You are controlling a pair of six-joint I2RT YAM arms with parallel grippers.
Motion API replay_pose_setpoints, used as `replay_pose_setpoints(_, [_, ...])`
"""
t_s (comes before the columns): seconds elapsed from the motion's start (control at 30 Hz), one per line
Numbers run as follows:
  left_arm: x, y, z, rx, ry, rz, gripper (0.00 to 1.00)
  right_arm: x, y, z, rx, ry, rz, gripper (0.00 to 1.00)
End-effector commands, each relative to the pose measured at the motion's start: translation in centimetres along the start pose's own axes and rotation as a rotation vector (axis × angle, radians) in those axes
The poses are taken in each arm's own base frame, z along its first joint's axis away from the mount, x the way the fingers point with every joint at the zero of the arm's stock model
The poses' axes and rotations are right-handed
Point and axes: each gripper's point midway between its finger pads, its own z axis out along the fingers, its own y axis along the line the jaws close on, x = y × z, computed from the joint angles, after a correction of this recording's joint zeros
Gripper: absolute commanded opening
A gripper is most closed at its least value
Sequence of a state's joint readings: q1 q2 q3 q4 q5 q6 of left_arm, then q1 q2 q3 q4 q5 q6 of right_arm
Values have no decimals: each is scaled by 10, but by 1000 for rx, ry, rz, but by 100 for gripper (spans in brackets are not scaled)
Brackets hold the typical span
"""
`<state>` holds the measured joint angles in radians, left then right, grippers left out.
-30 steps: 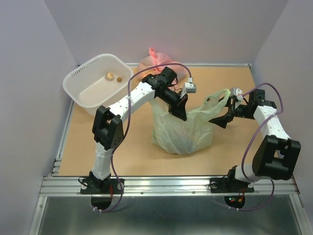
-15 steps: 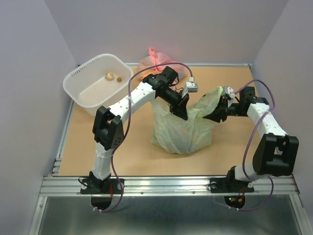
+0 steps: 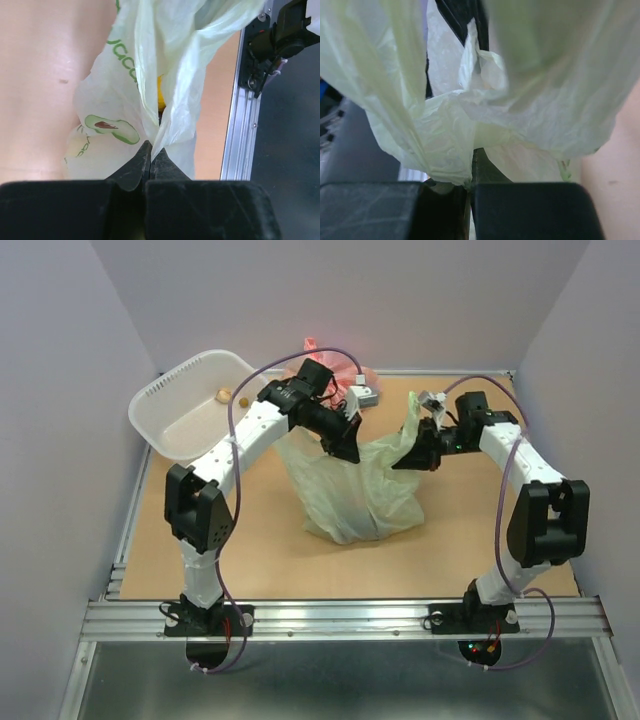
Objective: Place the fake fruits into the plastic bag and tie a complex knot
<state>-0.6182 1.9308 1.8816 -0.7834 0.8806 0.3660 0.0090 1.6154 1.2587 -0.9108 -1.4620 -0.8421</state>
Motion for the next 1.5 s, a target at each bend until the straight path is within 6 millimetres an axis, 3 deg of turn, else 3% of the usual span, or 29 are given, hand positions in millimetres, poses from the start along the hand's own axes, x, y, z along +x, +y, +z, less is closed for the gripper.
replay_pose_setpoints(0.0, [-5, -30, -45, -62, -19, 69, 0, -29, 8, 28, -48, 61, 215, 1])
replay_pose_setpoints(0.07, [7, -24, -53, -83, -11, 39, 0, -37, -8, 36, 13, 68, 231, 1])
replay_pose_setpoints(0.1, [10, -24, -57, -91, -12, 34, 0, -55, -21, 39, 126, 1, 274, 0])
replay_pose_setpoints(0.17, [14, -19, -67, -116, -10, 22, 0, -74, -20, 39, 205, -117, 343, 0])
replay_pose_setpoints(0.2, [10, -18, -72, -124, -15, 46, 0, -88, -16, 38, 219, -164, 291, 0])
replay_pose_setpoints(0.23, [10, -16, -74, -128, -10, 49, 0, -91, -15, 41, 226, -176, 334, 0])
replay_pose_setpoints(0.3, [17, -14, -74, -126, 24, 41, 0, -87, -14, 45, 246, -205, 479, 0])
replay_pose_setpoints(0.4, [24, -6, -69, -121, 51, 89, 0, -70, -14, 40, 343, -272, 538, 0])
replay_pose_setpoints(0.5, [33, 5, -54, -115, 41, 94, 0, -44, -11, 40, 361, -270, 647, 0])
replay_pose_setpoints(0.63, [35, 9, -36, -105, 13, 105, 0, -27, -3, 40, 364, -243, 584, 0])
replay_pose_setpoints(0.67, [35, 5, -31, -89, 6, 114, 0, -23, 0, 41, 349, -228, 571, 3])
replay_pose_setpoints(0.7, [37, 3, -26, -75, -6, 125, 0, -15, 4, 42, 322, -204, 555, 29])
replay_pose_setpoints(0.77, [37, -5, -22, -36, -31, 136, 0, -10, 6, 42, 310, -188, 516, 56])
replay_pose_setpoints(0.8, [33, -7, -22, -31, -52, 161, 0, -7, 9, 41, 317, -181, 450, 75])
replay_pose_setpoints(0.9, [41, -12, -19, 10, -45, 170, 0, -16, 10, 37, 326, -209, 254, 89])
replay_pose_setpoints(1.0, [45, -14, -16, 39, -35, 169, 0, -15, 4, 37, 329, -206, 175, 95])
replay_pose_setpoints(1.13, [37, -15, -17, 46, -45, 181, 0, -29, -7, 42, 304, -249, 131, 97])
replay_pose_setpoints(1.3, [34, -20, -17, 65, -60, 207, 0, -31, -36, 51, 314, -309, 222, 100])
replay_pose_setpoints(1.47, [42, -14, -7, 51, -35, 234, 0, -44, -38, 61, 272, -380, 345, 95])
